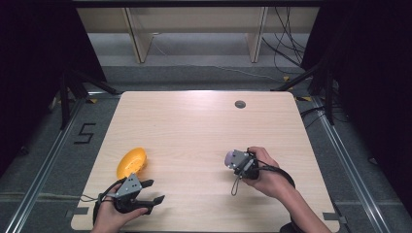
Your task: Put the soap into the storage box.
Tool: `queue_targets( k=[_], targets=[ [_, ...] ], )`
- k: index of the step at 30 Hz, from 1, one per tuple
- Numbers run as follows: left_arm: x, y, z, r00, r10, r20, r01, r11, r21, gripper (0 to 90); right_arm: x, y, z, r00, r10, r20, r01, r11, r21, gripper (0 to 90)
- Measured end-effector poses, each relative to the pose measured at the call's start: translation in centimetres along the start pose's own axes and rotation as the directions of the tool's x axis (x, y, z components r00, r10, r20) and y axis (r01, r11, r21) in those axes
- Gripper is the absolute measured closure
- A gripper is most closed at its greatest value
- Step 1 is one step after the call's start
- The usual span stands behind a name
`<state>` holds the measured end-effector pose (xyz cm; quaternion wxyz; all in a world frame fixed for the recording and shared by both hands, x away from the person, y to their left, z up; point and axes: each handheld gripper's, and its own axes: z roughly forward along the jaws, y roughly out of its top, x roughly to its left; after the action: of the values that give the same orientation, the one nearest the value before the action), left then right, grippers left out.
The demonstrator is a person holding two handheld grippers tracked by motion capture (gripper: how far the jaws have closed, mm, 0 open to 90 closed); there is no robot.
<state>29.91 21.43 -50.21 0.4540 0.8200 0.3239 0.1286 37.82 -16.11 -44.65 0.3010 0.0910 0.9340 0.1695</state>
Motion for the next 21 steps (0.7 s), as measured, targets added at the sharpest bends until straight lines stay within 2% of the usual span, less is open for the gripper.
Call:
queue_targets(
  k=[1,2,3,5,6,7,8,9,10,11,12,13,14,15,16,17,18,19,20,21],
  targets=[
    [0.2,0.1,0.0,0.9995,0.03,0.004,-0.03,0.9995,0.005,29.4,0.7,0.0,-1.1,0.9979,0.037,0.054,-0.036,0.999,-0.021,50.3],
    [0.1,0.1,0.0,0.9996,0.028,0.004,-0.028,0.9996,0.005,29.4,0.8,0.0,-1.5,0.9968,0.021,0.078,-0.018,0.999,-0.039,50.3],
    [0.1,0.1,0.0,0.9996,0.03,0.003,-0.03,0.9995,0.01,29.4,1.1,0.0,-1.9,0.9946,0.036,0.098,-0.03,0.998,-0.053,50.3],
    [0.2,0.2,0.0,0.9992,0.04,0.009,-0.04,0.999,0.018,29.3,1.3,0.0,-2.3,0.9941,0.022,0.107,-0.016,0.998,-0.057,50.3],
    [0.1,0.2,0.1,0.9998,0.009,0.02,-0.008,0.9998,-0.017,29.2,1.5,0.0,-2.6,0.9921,0.013,0.125,-0.005,0.998,-0.066,50.3],
    [0.0,0.3,0.0,0.9994,-0.021,0.026,0.021,0.9997,-0.014,29.1,2.0,0.0,-3.1,0.9885,-0.019,0.15,0.033,0.995,-0.095,50.3],
    [0.0,0.3,0.0,0.9994,-0.021,0.026,0.021,0.9997,-0.014,29.1,2.0,0.0,-3.1,0.9885,-0.019,0.15,0.033,0.995,-0.095,50.3],
    [0.2,0.5,0.0,0.9986,-0.022,0.048,0.023,0.9993,-0.028,29.1,2.6,-0.1,-3.7,0.9827,-0.021,0.184,0.043,0.992,-0.119,50.3],
    [0.3,1.0,-0.1,0.998,-0.033,0.054,0.035,0.9985,-0.041,29.1,2.9,0.0,-3.9,0.9813,-0.021,0.191,0.045,0.991,-0.124,50.3],
    [0.3,1.4,-0.1,0.9962,-0.047,0.073,0.051,0.9972,-0.055,29.1,3.3,0.0,-4.2,0.9788,-0.005,0.205,0.032,0.991,-0.129,50.3],
    [0.3,1.4,-0.1,0.9962,-0.047,0.073,0.051,0.9972,-0.055,29.1,3.3,0.0,-4.2,0.9788,-0.005,0.205,0.032,0.991,-0.129,50.3],
    [0.3,1.7,-0.1,0.9947,-0.062,0.082,0.067,0.9961,-0.057,29.3,3.7,0.1,-4.7,0.9704,-0.03,0.239,0.062,0.99,-0.128,50.3],
    [0.1,2.7,-0.1,0.9927,-0.06,0.104,0.069,0.9944,-0.08,29.4,3.8,0.2,-4.8,0.9657,-0.051,0.255,0.087,0.988,-0.132,50.3],
    [0.1,2.7,-0.1,0.9927,-0.06,0.104,0.069,0.9944,-0.08,29.5,4.2,0.2,-5.1,0.9674,-0.05,0.248,0.084,0.988,-0.128,50.3],
    [-0.3,3.7,0.1,0.9897,-0.081,0.118,0.092,0.9911,-0.096,29.6,4.4,0.3,-5.2,0.9581,-0.067,0.278,0.106,0.986,-0.128,50.3],
    [-0.3,3.7,0.1,0.9897,-0.081,0.118,0.092,0.9911,-0.096,29.7,4.4,0.3,-5.2,0.9581,-0.067,0.278,0.106,0.986,-0.128,50.3],
    [-0.5,4.5,0.2,0.9891,-0.075,0.127,0.088,0.9909,-0.101,30.0,4.7,0.6,-5.5,0.9493,-0.119,0.291,0.16,0.979,-0.124,50.3],
    [-0.7,5.7,0.5,0.9859,-0.059,0.156,0.078,0.9902,-0.116,30.2,5.1,0.6,-5.6,0.9522,-0.09,0.292,0.132,0.983,-0.125,50.3],
    [-0.7,5.7,0.5,0.9859,-0.059,0.156,0.078,0.9902,-0.116,30.4,5.1,0.6,-5.6,0.9522,-0.09,0.292,0.132,0.983,-0.125,50.3],
    [-1.0,6.4,0.6,0.9852,-0.061,0.16,0.081,0.9891,-0.123,30.4,5.3,0.7,-5.7,0.951,-0.084,0.298,0.128,0.983,-0.133,50.3]
  ],
)
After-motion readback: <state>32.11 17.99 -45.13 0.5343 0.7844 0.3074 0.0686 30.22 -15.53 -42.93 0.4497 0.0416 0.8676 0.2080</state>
